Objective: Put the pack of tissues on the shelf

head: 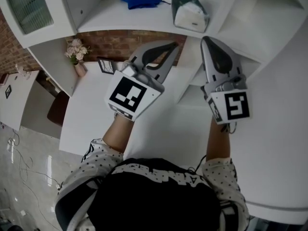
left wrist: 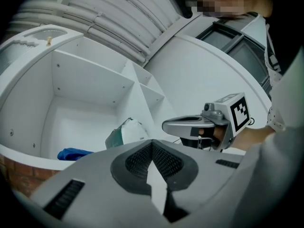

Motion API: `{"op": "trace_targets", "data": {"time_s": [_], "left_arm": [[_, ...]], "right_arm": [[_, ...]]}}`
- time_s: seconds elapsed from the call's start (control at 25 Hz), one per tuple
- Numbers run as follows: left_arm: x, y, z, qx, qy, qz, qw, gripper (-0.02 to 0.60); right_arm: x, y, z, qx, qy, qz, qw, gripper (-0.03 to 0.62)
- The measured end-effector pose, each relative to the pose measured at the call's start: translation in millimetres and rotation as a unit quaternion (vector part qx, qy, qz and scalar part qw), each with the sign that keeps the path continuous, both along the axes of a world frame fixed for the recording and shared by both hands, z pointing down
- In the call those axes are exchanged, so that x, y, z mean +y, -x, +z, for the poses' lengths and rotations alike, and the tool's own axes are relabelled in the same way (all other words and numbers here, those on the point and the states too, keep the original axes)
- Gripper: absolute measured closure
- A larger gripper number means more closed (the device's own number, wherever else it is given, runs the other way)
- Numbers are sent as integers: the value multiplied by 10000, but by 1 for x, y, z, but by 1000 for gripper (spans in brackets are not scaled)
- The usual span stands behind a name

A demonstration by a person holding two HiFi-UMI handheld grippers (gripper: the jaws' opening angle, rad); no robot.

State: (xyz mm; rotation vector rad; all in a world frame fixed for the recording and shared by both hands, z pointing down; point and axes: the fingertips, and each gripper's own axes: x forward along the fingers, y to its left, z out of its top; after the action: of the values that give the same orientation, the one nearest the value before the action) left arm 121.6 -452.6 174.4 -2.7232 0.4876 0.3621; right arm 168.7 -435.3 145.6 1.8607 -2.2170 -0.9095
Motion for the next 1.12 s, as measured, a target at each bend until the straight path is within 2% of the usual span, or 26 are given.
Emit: {"op": "trace_targets", "data": {"time_s": [0.36,0.64,0.88,1.12], "left_arm": [[28,11,43,-202,604,30,9980,548],[55,16,88,-438,1171,198,9920,548],[81,17,116,-693,1207,412,9894,546],[97,17,145,-914,1449,512,9839,546]], "right_arm": [[42,-1,54,-774,490,-227,9955,565],[77,-4,109,-1509,994,-232,9833,565],[105,-2,153,-1798,1430,-216,9730,565],[121,-2,187,-1981,1762,-164,9641,565]]}}
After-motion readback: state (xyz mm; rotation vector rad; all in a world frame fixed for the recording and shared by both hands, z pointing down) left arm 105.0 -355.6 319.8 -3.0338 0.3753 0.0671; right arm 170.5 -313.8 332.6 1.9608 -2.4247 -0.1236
